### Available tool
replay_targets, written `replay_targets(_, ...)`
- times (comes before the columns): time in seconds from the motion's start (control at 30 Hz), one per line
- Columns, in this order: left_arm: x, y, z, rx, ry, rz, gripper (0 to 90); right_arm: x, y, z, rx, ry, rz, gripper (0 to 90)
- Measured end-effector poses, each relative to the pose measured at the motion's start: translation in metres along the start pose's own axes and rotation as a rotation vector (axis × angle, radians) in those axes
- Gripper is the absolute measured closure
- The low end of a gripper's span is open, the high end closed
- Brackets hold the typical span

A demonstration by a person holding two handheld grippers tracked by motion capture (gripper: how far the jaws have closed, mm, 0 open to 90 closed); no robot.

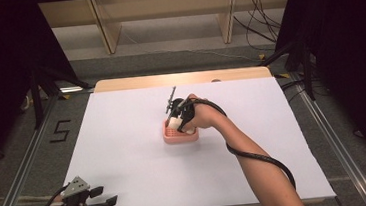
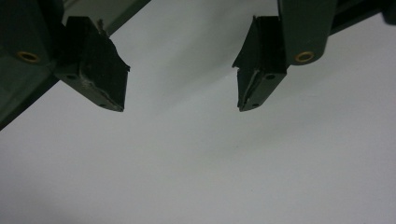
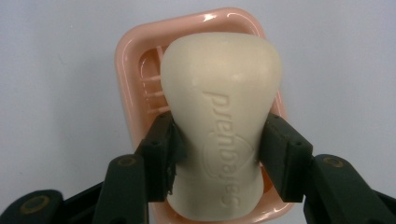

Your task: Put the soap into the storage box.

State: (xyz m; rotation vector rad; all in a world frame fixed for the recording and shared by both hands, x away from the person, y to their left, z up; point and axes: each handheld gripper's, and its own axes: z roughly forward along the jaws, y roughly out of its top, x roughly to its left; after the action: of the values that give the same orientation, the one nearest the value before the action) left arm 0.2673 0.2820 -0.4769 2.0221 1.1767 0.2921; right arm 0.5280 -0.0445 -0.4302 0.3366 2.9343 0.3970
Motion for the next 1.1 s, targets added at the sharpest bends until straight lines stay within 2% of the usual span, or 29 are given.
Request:
replay_targets(0.03, -0.001, 0.0, 0.0, -0.004, -0.01, -0.008, 33.2, 0.0, 0.0, 0.0, 0.001, -0.001, -0.001, 50.4)
replay_targets(0.07, -0.001, 0.0, 0.0, -0.006, -0.018, -0.007, 33.2, 0.004, 0.001, 0.0, 0.012, -0.001, 0.047, 50.4)
replay_targets(0.13, -0.001, 0.0, 0.0, -0.005, -0.016, -0.007, 33.2, 0.002, 0.001, 0.001, 0.004, 0.004, 0.016, 50.4)
replay_targets(0.17, -0.001, 0.0, 0.0, -0.004, -0.016, -0.007, 33.2, 0.002, 0.001, 0.001, 0.005, 0.003, 0.018, 50.4)
replay_targets(0.2, 0.0, 0.0, 0.0, -0.002, 0.001, -0.004, 33.2, 0.001, 0.001, 0.002, 0.002, 0.005, 0.006, 50.4)
replay_targets(0.27, -0.001, 0.0, 0.0, -0.004, -0.016, -0.008, 33.2, 0.001, 0.001, 0.002, 0.002, 0.005, 0.002, 50.4)
replay_targets(0.4, -0.001, 0.0, 0.0, -0.003, 0.002, -0.009, 33.2, 0.0, 0.001, 0.002, 0.004, 0.012, 0.006, 50.4)
replay_targets(0.43, -0.001, 0.0, 0.0, -0.001, -0.005, -0.01, 33.2, 0.0, 0.001, 0.002, 0.002, 0.011, -0.004, 50.4)
replay_targets(0.57, -0.001, 0.0, 0.0, -0.004, -0.016, -0.006, 33.2, 0.001, 0.001, 0.003, 0.012, 0.012, 0.014, 50.2)
replay_targets(0.67, -0.001, 0.0, 0.0, -0.005, -0.017, -0.007, 33.2, 0.001, 0.001, 0.004, 0.014, 0.02, -0.009, 50.0)
replay_targets(0.7, -0.001, 0.0, 0.0, -0.005, -0.017, -0.007, 33.2, 0.002, 0.001, 0.005, 0.02, 0.019, 0.002, 49.9)
replay_targets(0.73, 0.0, 0.0, -0.001, 0.005, -0.006, 0.004, 33.2, 0.005, 0.002, 0.005, 0.024, 0.021, 0.035, 49.7)
replay_targets(0.77, -0.001, 0.0, 0.0, -0.002, 0.002, -0.009, 33.2, 0.006, 0.002, 0.006, 0.013, 0.034, 0.054, 49.5)
replay_targets(0.87, -0.001, 0.0, 0.0, -0.002, -0.002, -0.007, 33.2, 0.006, 0.002, 0.004, 0.007, 0.029, 0.066, 49.4)
replay_targets(0.93, 0.0, 0.0, -0.001, 0.012, -0.02, 0.002, 33.2, 0.005, 0.003, 0.003, -0.015, 0.046, 0.052, 48.7)
replay_targets(0.97, -0.001, 0.0, 0.0, 0.002, -0.02, -0.006, 33.2, 0.005, 0.003, 0.001, -0.016, 0.044, 0.066, 48.6)
replay_targets(1.03, 0.0, 0.0, 0.001, -0.006, 0.01, -0.008, 33.2, 0.004, 0.004, -0.003, -0.033, 0.053, 0.065, 48.3)
replay_targets(1.07, 0.0, 0.0, 0.0, -0.002, -0.006, 0.004, 33.2, 0.005, 0.004, -0.004, -0.041, 0.052, 0.073, 48.1)
replay_targets(1.1, 0.001, 0.0, -0.001, -0.004, -0.003, 0.02, 33.2, 0.004, 0.005, -0.006, -0.051, 0.049, 0.072, 47.6)
